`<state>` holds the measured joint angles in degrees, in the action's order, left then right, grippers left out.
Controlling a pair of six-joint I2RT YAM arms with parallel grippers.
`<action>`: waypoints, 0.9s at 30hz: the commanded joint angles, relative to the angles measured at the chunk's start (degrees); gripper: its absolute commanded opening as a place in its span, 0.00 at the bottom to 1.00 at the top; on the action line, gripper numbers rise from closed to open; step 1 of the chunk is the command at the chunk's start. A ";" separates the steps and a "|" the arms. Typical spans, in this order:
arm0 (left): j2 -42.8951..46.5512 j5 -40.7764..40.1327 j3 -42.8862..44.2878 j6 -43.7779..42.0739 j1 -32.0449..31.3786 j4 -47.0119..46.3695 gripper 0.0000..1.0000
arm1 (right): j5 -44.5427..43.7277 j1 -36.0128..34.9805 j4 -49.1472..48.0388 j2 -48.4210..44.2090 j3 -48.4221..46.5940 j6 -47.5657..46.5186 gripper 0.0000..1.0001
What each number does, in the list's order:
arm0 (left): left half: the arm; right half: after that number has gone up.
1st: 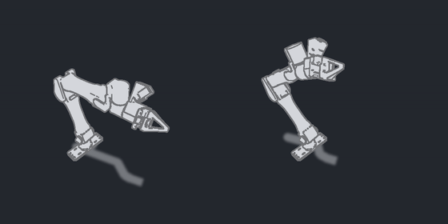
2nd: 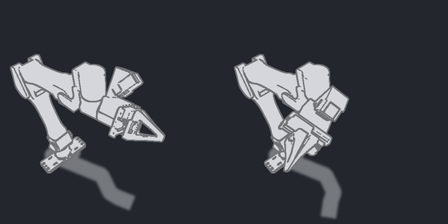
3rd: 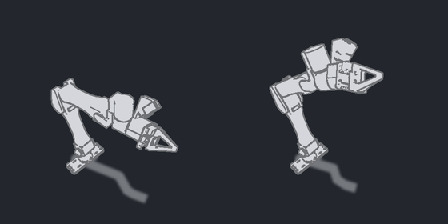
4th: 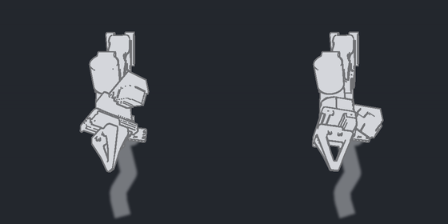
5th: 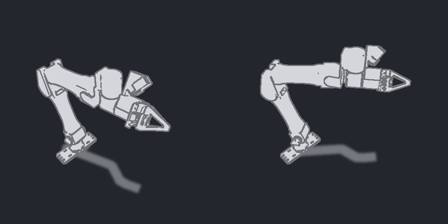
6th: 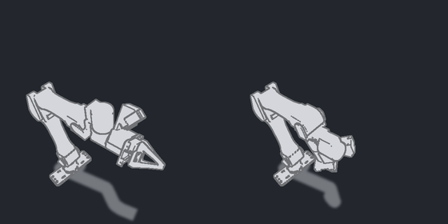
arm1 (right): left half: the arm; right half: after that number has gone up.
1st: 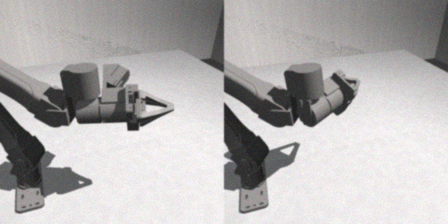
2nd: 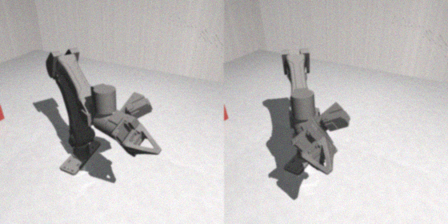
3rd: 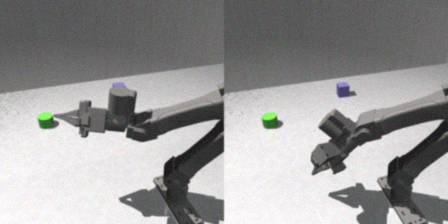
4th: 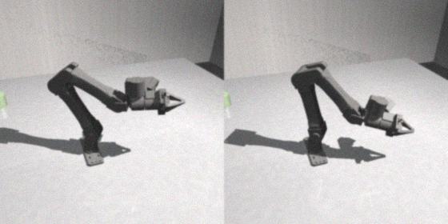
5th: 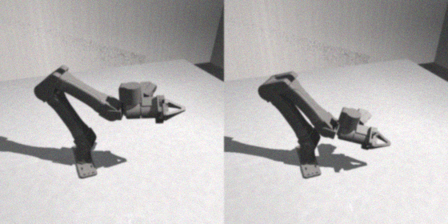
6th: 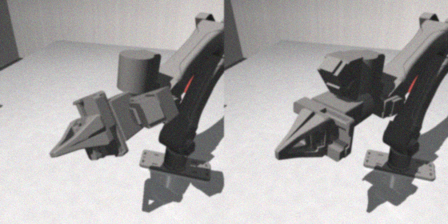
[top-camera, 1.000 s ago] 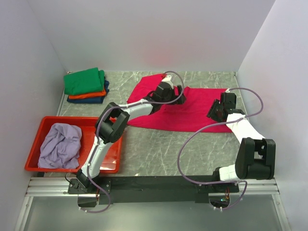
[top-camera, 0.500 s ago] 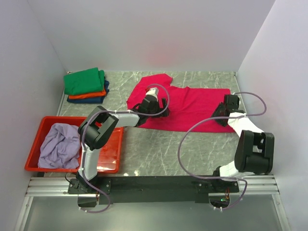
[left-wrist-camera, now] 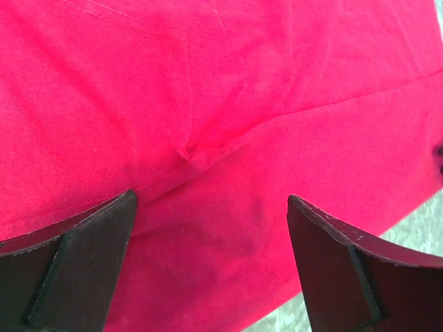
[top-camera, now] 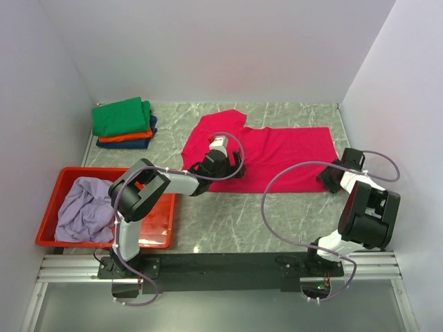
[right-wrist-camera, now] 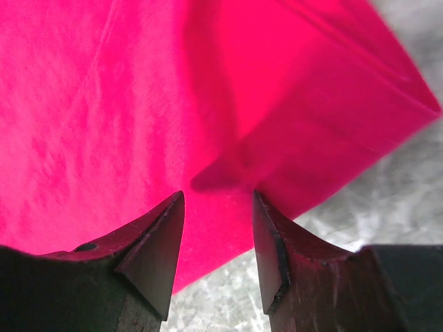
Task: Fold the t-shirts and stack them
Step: Fold the tshirt
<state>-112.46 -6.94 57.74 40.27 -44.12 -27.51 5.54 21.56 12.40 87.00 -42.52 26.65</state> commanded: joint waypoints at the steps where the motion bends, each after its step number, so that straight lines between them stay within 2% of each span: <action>1: 0.49 0.88 -3.41 2.62 -2.28 2.29 0.97 | 0.26 3.65 -2.99 -1.57 3.23 1.29 0.52; 5: 0.75 -0.09 -5.61 5.07 -5.10 1.67 0.97 | 0.44 6.82 -3.97 -4.20 4.99 2.43 0.51; 9: 1.98 -1.32 -9.73 7.45 -7.12 0.79 0.97 | -3.68 7.70 -3.62 -8.33 6.04 3.05 0.51; 17: 7.25 -5.45 -11.94 7.10 -7.47 4.21 0.98 | -5.36 8.15 -4.58 -17.21 7.63 4.20 0.51; 20: 9.89 -6.51 -12.47 6.75 -7.47 5.01 0.98 | -3.27 7.97 -5.37 -18.01 6.84 4.46 0.51; 23: 11.91 -7.56 -12.73 6.40 -7.56 6.06 0.98 | -0.44 4.92 -6.60 -15.82 6.23 4.37 0.50; 27: 14.20 -8.97 -14.75 6.05 -7.56 6.33 0.99 | -4.39 -2.29 -4.41 -11.61 4.30 3.58 0.50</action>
<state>-100.88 -13.32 44.88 46.70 -51.44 -24.73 2.85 24.03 7.81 73.03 -35.57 30.63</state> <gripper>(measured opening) 0.987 0.501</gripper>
